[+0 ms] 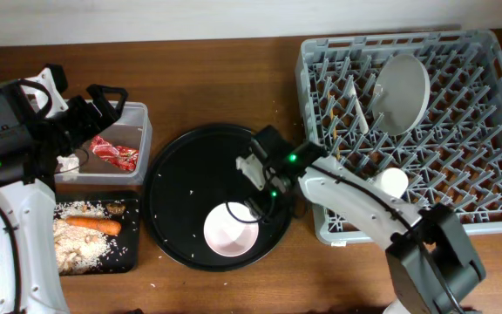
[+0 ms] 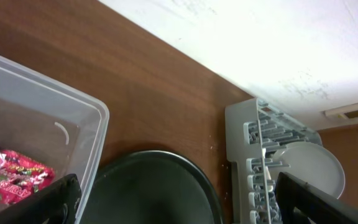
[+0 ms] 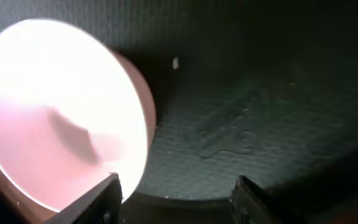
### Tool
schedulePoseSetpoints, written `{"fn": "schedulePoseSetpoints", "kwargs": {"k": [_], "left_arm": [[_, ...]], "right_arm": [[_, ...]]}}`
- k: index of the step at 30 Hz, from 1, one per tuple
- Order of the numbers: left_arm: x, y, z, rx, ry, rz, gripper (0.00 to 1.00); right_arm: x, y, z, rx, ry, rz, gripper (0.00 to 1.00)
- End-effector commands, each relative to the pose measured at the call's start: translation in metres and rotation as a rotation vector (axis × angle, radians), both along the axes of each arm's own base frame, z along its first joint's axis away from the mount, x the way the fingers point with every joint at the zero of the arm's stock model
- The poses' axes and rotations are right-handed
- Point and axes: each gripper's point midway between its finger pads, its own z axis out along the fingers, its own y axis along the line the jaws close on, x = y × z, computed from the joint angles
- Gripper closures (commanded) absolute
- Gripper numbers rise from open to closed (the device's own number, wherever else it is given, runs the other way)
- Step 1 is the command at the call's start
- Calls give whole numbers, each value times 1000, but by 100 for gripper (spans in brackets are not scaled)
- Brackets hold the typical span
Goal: Sort waste into correct bins and load items into the dishwasher rack
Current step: 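Grasp the pink bowl on the round tray with the right gripper, then lift the pink bowl and set it upside down in the rack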
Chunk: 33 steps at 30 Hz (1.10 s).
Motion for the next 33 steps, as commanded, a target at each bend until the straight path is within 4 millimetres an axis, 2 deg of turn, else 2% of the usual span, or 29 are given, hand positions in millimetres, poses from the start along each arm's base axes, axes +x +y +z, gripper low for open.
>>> {"fn": "schedulePoseSetpoints", "kwargs": {"k": [1, 3, 7, 10, 12, 14, 16, 22, 26, 29, 30, 31, 33], "left_arm": [[-1, 0, 5, 0, -11, 5, 1], [-1, 0, 5, 0, -11, 4, 1], [-1, 0, 5, 0, -11, 4, 1], [0, 0, 5, 0, -11, 5, 1], [-1, 1, 5, 0, -11, 5, 1], [-1, 0, 5, 0, -11, 5, 1], [-1, 0, 5, 0, -11, 4, 1], [-1, 0, 5, 0, -11, 4, 1], [-1, 0, 5, 0, -11, 4, 1], [-1, 0, 5, -1, -11, 4, 1], [-1, 0, 5, -1, -11, 4, 1], [-1, 0, 5, 0, -11, 5, 1], [-1, 0, 5, 0, -11, 4, 1]], "right_arm": [[-3, 21, -7, 60, -48, 43, 40], [-1, 30, -5, 82, -76, 58, 40], [0, 32, -6, 86, -78, 59, 41], [-4, 39, -21, 73, -62, 79, 42], [-5, 39, -24, 68, -56, 81, 52], [-5, 39, -26, 64, -52, 81, 55], [-4, 39, -26, 67, -55, 81, 66], [-7, 37, -27, 58, -43, 81, 76], [-8, 36, -28, 52, -36, 80, 96], [-11, 34, -28, 44, -27, 80, 96], [-13, 32, -29, 37, -18, 80, 93], [-14, 31, -29, 32, -13, 80, 84], [-16, 29, -30, 23, -1, 80, 84]]}}
